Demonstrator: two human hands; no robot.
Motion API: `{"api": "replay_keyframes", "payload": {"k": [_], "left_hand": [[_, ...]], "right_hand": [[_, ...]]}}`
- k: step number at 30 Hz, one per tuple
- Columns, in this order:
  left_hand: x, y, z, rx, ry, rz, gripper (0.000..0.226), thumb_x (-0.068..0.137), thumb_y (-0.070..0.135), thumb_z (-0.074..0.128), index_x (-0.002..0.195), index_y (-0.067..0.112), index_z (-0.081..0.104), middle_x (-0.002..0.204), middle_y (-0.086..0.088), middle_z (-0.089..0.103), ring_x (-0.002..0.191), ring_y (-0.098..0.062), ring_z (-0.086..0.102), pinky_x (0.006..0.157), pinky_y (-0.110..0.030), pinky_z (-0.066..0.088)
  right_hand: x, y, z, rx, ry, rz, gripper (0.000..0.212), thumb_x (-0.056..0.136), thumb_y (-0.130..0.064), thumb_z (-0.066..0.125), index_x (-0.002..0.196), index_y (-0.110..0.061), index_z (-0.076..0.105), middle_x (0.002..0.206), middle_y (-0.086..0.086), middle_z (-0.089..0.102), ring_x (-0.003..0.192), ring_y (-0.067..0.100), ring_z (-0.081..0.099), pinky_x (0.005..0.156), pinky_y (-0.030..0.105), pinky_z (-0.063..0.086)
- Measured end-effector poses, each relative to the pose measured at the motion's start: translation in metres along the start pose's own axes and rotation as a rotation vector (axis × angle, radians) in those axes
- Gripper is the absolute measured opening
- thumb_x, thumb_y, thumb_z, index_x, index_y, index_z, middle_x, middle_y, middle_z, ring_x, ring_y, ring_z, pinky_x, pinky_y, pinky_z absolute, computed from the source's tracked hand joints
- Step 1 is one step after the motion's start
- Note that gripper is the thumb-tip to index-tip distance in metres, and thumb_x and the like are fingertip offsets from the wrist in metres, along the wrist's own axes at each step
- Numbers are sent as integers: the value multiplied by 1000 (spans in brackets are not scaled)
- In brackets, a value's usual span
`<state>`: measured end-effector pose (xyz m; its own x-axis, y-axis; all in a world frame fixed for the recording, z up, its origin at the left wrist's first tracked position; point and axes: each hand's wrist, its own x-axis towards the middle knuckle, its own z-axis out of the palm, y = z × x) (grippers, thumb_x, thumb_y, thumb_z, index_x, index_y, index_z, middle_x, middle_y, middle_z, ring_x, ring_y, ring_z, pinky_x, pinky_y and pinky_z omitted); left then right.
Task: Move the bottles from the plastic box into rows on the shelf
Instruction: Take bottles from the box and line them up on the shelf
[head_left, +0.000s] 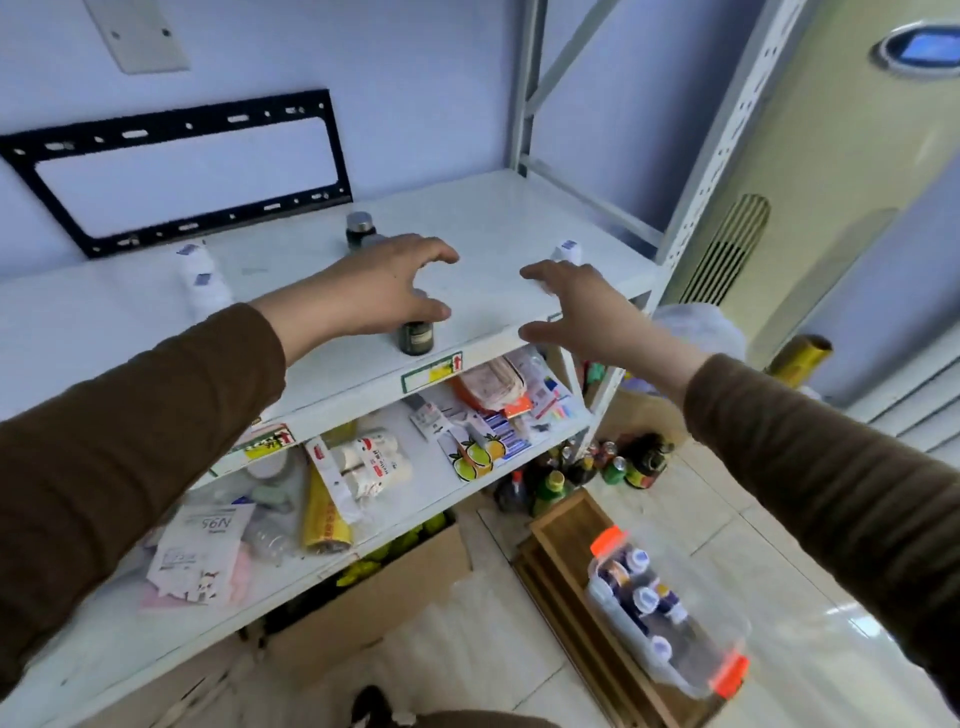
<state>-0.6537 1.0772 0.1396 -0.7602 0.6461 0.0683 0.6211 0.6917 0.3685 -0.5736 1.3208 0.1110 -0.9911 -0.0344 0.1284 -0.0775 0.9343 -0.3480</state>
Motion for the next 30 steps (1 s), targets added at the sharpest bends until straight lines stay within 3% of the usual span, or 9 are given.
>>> {"api": "replay_keyframes", "payload": {"k": [4,8,11,15,21,27,30], "left_hand": [[15,55,61,2,-72,1,62,84,39,73,139,31,47,138,1,51,122,-17,49,87,-23,34],[27,97,122,-39,-163,-37,63,82,34,74,139,30,48,134,-1,53,105,-12,50,80,-23,34],[33,116,166,-90,-230,-70,66,77,39,77,137,32,50,133,-1,55,107,-14,54,84,-31,47],[41,125,226,-135,-339,-82,67,83,38,75,142,26,45,145,-1,49,124,-19,52,90,-27,41],[44,129,330,-211,-506,-122,64,81,36,77,138,27,48,140,-2,54,110,-14,57,84,-27,43],[24,138,440,-236,-643,-159,62,80,40,75,136,31,48,142,1,52,122,-17,55,91,-31,47],[20,144,487,-206,-662,-148,60,78,41,74,132,29,50,137,-2,54,119,-19,55,95,-36,48]], "right_hand": [[-51,70,-1,-24,-54,65,73,78,-38,75,142,-20,44,129,10,57,115,33,52,92,38,43],[-99,130,8,-24,-109,133,74,78,-38,75,142,-21,43,138,8,52,122,33,48,95,38,41],[-128,166,20,-8,-181,188,70,78,-35,73,139,-18,45,135,10,51,123,34,47,99,43,43],[-166,207,46,14,-238,305,67,78,-31,75,138,-17,47,135,11,53,124,34,48,102,40,42],[-222,266,110,66,-382,558,75,83,-33,75,146,-16,39,143,13,47,129,33,44,106,39,38],[-268,322,185,165,-487,699,67,85,-28,72,144,-17,41,141,10,51,125,29,52,100,36,43],[-285,348,222,223,-522,718,63,85,-26,70,141,-17,44,138,10,53,123,28,54,98,35,44]]}}
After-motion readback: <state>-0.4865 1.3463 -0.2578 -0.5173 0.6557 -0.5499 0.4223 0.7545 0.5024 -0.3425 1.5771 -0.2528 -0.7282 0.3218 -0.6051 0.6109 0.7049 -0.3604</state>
